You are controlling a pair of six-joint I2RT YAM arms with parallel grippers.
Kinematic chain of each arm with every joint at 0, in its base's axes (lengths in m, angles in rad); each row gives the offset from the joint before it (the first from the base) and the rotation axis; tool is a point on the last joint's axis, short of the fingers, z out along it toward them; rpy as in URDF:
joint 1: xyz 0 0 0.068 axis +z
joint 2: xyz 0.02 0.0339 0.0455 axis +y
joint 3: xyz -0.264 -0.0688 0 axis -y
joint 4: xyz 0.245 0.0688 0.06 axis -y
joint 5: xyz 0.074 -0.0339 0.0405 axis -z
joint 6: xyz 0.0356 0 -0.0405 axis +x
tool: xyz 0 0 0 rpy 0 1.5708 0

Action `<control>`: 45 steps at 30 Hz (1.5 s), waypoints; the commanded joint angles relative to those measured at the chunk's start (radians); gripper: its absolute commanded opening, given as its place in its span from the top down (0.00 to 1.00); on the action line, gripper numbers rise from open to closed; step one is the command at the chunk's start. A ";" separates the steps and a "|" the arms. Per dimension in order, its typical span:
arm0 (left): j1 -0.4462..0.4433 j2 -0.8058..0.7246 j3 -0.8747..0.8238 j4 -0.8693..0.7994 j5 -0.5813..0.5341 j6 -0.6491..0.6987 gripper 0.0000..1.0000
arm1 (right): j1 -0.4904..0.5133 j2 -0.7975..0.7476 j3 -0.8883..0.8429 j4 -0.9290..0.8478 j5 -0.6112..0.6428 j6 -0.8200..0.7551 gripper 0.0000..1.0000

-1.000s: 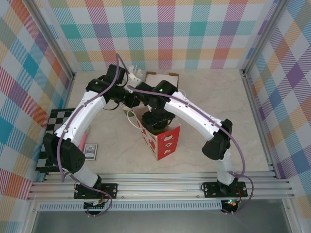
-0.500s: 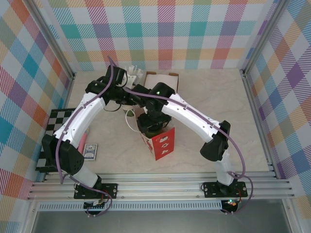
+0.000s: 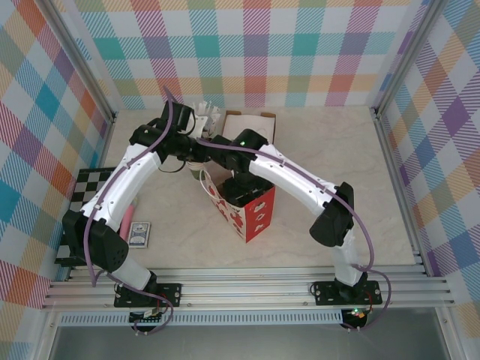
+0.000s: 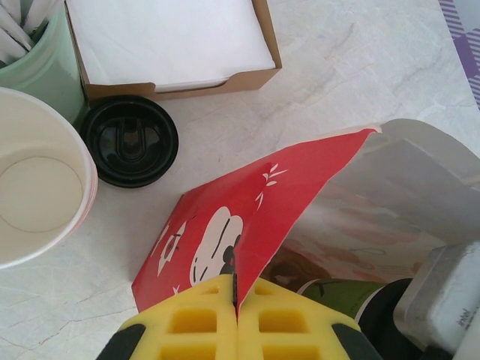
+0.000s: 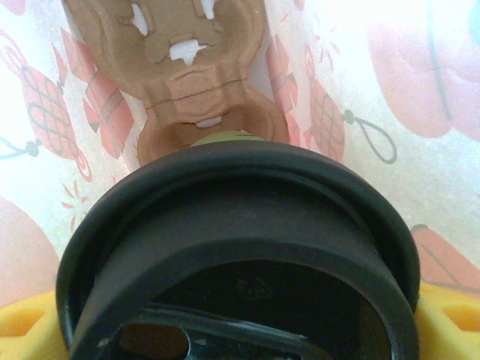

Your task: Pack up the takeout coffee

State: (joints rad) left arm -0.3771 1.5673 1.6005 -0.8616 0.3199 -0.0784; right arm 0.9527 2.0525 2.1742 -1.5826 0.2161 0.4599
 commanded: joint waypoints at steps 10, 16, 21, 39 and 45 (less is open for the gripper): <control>0.017 -0.024 0.009 -0.015 -0.011 0.028 1.00 | -0.011 -0.008 -0.067 0.047 -0.060 -0.021 0.42; 0.019 -0.018 0.009 -0.019 0.007 0.028 1.00 | -0.018 -0.006 -0.084 0.059 -0.070 -0.036 0.41; 0.019 -0.019 0.004 -0.017 0.022 0.032 1.00 | -0.023 -0.010 -0.090 0.077 -0.069 -0.045 0.42; 0.018 -0.014 -0.002 -0.013 0.048 0.036 1.00 | -0.028 -0.032 -0.185 0.163 -0.033 -0.064 0.42; 0.018 -0.013 -0.002 -0.013 0.054 0.036 1.00 | -0.029 -0.030 -0.227 0.190 -0.035 -0.080 0.42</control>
State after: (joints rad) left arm -0.3641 1.5673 1.6005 -0.8654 0.3313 -0.0589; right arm 0.9291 2.0377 1.9732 -1.4021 0.1745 0.4061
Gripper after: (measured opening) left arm 0.060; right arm 0.810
